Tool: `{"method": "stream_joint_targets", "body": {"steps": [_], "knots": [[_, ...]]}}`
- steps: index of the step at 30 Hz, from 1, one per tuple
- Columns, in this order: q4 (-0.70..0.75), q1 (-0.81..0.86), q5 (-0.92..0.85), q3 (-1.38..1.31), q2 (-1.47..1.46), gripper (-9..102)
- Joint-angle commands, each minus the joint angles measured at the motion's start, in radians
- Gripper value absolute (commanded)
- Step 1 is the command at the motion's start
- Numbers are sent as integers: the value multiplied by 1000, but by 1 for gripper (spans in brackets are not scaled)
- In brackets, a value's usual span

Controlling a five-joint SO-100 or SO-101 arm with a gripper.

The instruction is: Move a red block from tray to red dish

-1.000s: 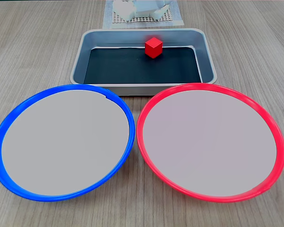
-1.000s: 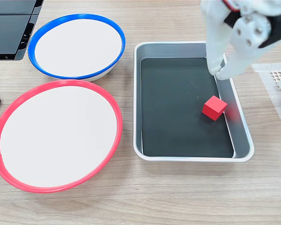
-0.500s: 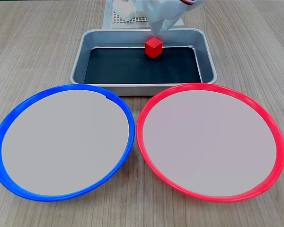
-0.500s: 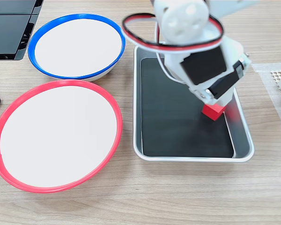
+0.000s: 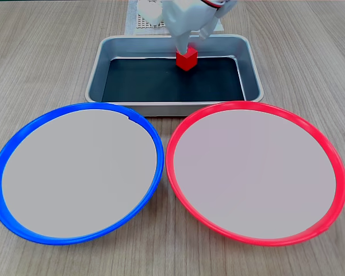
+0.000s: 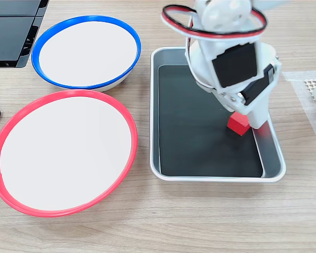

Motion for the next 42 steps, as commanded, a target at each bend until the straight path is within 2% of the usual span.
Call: {"method": "stream_joint_targets", "body": {"steps": [1, 16, 27, 33, 37, 42], "knots": [[-25, 8, -37, 5, 51, 17], [-184, 75, -78, 144, 72, 18], [-219, 66, -38, 186, 95, 9], [-218, 66, -23, 184, 104, 1], [-137, 54, 12, 130, 155, 0], [-84, -2, 207, -43, 213, 0]]}}
